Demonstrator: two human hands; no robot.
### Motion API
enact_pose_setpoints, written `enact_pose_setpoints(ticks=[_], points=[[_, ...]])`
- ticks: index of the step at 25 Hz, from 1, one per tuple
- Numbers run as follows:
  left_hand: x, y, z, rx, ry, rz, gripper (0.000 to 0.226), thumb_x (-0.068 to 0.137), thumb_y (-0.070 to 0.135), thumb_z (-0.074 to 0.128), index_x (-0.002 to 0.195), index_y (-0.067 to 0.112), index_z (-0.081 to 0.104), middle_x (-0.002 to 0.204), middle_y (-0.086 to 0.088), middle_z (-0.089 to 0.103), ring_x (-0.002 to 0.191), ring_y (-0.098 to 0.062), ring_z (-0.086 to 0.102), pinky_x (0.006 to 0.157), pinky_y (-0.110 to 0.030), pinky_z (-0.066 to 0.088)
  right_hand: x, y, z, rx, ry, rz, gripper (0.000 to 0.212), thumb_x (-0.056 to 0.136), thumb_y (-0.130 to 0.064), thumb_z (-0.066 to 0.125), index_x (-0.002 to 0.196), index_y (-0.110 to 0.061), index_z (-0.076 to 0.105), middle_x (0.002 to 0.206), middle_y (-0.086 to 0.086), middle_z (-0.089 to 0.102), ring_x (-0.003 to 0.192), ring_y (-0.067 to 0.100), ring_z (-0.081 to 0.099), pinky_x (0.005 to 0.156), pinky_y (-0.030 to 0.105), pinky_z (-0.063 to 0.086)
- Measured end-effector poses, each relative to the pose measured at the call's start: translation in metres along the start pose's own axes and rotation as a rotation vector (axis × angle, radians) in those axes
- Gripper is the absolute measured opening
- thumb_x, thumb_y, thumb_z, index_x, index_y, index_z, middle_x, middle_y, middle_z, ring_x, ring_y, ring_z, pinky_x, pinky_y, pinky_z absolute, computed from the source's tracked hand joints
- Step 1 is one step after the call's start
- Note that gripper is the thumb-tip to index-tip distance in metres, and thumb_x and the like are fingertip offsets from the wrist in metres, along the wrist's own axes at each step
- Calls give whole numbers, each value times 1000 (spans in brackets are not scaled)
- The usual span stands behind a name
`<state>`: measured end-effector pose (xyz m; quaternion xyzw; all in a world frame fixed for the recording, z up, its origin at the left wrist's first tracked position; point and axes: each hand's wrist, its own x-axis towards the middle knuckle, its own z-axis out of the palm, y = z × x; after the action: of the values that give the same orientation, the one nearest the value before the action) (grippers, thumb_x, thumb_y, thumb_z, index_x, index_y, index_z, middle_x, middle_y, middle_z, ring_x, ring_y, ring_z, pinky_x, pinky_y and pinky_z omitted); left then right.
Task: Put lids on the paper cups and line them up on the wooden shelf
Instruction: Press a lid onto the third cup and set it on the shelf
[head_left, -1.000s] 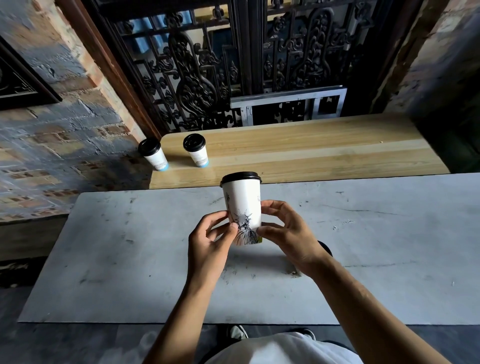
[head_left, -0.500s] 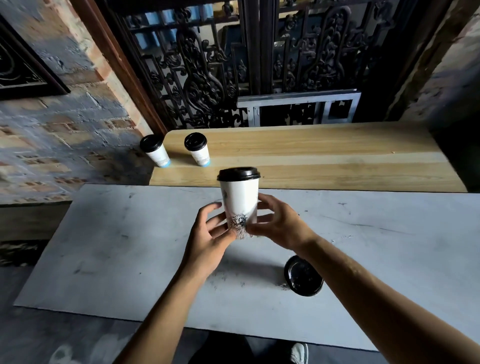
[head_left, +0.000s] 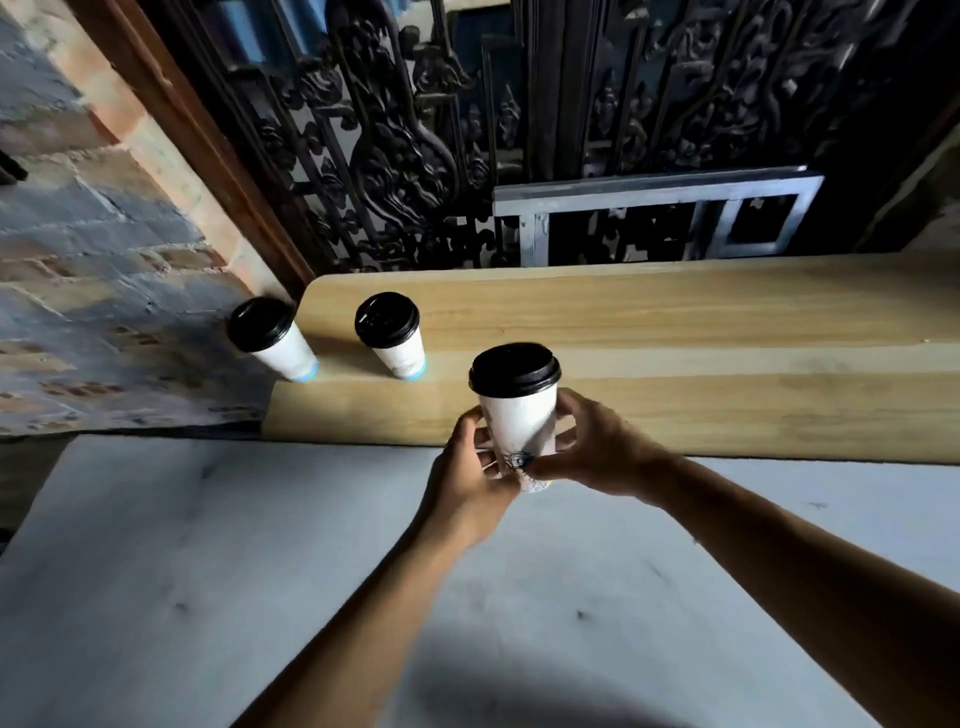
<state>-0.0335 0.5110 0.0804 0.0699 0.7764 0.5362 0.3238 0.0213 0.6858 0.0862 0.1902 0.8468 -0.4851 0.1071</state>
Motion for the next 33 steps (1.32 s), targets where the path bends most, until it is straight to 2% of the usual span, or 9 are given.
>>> enact_pose_setpoints(ticks=[4,7,9,14,16,19,21,24,33], points=[[119,-19,7,70,-16,145,84,70,2,77,142,28,44,136,-1,60,114,-14,64,96,-29,54,97,32,-2,-45,161,-88,87,68,-19,92,143,-16,47,123,2,70,105,20,72,89,39,61],[187,-24,11,119,42,255,68,63,11,72,119,44,56,114,0,71,106,-23,69,90,-40,59,148,54,-4,-134,258,-145,74,69,-26,89,135,-14,56,118,3,76,105,16,73,90,43,61],[215,-36,10,194,59,350,65,65,8,70,122,36,53,111,-4,73,106,-26,71,90,-54,60,170,68,-1,-179,282,-170,67,74,-27,87,132,-13,58,119,0,76,107,12,72,94,36,60],[233,-36,11,251,25,373,65,75,-3,74,124,29,46,104,-8,75,102,-23,73,91,-54,60,185,85,-3,-144,276,-189,66,78,-23,87,135,-14,54,114,-17,64,106,-1,66,89,9,53],[235,-37,13,252,45,355,61,76,-4,76,122,26,47,96,-6,75,94,-15,74,88,-42,62,190,89,-2,-92,276,-174,60,77,-17,86,130,-13,57,114,-16,67,103,-8,67,91,8,52],[231,-38,14,203,44,279,58,75,-13,73,125,8,51,86,9,66,71,13,63,70,-9,52,189,93,2,-105,288,-151,61,76,-11,82,131,-10,56,126,-4,71,113,3,69,102,27,55],[223,-39,13,116,76,213,72,73,-20,70,138,4,48,100,8,63,85,14,60,83,-9,50,178,92,2,-124,267,-117,88,74,-10,82,151,-10,38,147,3,61,127,14,63,109,34,51],[196,-48,7,65,92,161,84,78,-19,68,151,12,39,141,-7,55,128,-13,56,111,-28,46,145,92,-1,-202,247,-29,113,77,-20,83,163,-15,10,164,7,39,143,25,47,114,28,38],[24,-56,40,248,24,274,68,78,6,60,144,18,52,143,0,58,135,-13,54,117,-32,41,-41,93,-23,-275,199,-41,75,92,-31,69,157,-19,33,168,3,32,152,20,32,107,16,19]])
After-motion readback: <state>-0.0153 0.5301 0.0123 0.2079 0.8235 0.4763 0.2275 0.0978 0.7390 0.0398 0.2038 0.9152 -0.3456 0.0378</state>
